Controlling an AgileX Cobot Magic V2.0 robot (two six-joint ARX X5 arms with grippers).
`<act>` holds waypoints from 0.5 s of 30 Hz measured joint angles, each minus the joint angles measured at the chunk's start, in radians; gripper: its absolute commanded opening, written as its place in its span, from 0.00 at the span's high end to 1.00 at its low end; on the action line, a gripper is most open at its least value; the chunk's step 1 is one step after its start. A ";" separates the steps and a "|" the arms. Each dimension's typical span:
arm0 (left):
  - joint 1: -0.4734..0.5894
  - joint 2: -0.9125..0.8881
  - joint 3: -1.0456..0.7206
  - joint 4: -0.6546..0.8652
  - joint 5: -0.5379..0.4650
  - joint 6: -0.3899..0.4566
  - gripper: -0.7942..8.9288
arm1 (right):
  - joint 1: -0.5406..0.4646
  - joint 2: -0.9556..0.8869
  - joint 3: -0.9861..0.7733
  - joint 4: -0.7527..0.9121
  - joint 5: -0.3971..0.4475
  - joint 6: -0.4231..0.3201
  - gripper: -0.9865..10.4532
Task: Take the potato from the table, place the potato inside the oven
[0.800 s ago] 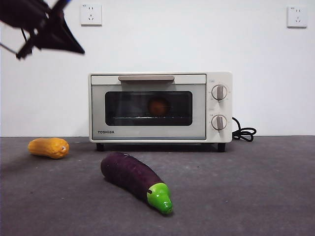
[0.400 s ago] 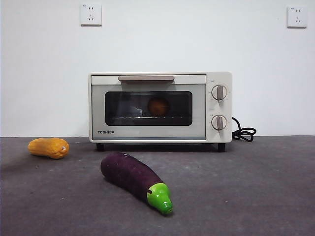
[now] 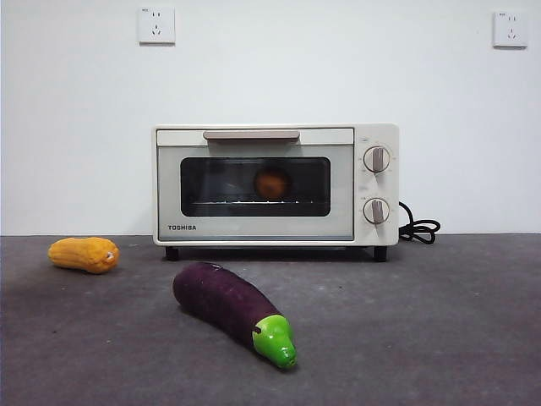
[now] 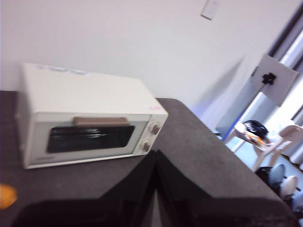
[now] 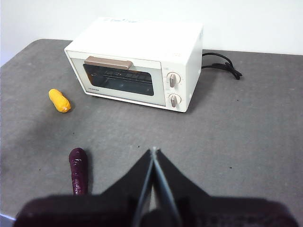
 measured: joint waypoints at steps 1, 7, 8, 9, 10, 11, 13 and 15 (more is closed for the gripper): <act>-0.003 -0.032 0.000 -0.032 -0.013 0.005 0.93 | 0.000 0.000 0.000 0.000 0.000 0.000 0.91; -0.004 -0.169 0.001 -0.208 -0.099 0.026 0.92 | 0.000 0.000 0.000 0.000 0.000 0.000 0.91; -0.004 -0.177 0.001 -0.240 -0.101 0.028 0.92 | 0.000 0.000 0.000 0.000 0.000 0.000 0.91; -0.004 -0.182 0.001 -0.266 -0.101 0.029 0.92 | 0.000 0.000 0.000 0.000 0.000 0.000 0.91; -0.004 -0.183 0.001 -0.287 -0.101 0.029 0.92 | 0.000 0.000 0.000 0.000 0.000 0.000 0.91; -0.004 -0.182 0.001 -0.311 -0.101 0.029 0.92 | 0.000 0.000 0.000 0.000 0.000 0.000 0.91; -0.004 -0.176 0.001 -0.350 -0.102 0.029 0.92 | 0.000 0.000 0.000 0.000 0.000 0.000 0.91; -0.004 -0.162 0.001 -0.377 -0.102 0.029 0.92 | 0.000 0.000 0.000 0.000 0.000 0.000 0.91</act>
